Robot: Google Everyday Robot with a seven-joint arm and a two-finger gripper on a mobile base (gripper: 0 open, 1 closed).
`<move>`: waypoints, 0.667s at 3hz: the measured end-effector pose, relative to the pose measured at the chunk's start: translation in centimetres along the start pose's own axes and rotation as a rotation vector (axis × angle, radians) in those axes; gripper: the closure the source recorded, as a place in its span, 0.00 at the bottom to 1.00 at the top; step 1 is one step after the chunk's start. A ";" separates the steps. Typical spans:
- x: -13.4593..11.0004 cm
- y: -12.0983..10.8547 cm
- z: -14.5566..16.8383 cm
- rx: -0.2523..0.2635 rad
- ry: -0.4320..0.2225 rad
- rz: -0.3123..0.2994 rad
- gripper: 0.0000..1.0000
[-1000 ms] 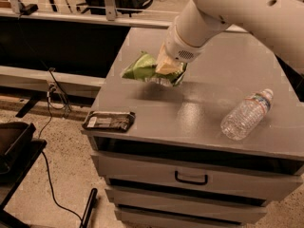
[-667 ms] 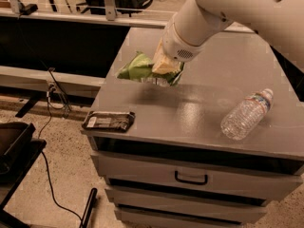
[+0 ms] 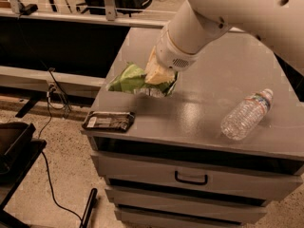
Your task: Move green jalapeno chip bag near rxbar chocolate
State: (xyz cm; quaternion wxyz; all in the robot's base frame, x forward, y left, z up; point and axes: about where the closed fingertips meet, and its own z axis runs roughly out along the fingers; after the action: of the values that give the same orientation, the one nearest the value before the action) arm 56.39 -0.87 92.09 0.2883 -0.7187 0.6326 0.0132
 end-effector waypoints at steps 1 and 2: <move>-1.5 2.0 -0.1 -0.035 -0.026 -0.028 0.59; -3.0 3.5 -0.4 -0.059 -0.046 -0.056 0.36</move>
Offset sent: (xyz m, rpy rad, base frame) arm -0.0599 0.0354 0.0021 0.0183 0.0453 0.1326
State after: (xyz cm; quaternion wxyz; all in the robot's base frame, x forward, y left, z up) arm 52.40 1.53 92.19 0.2817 -0.7439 0.6047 0.0402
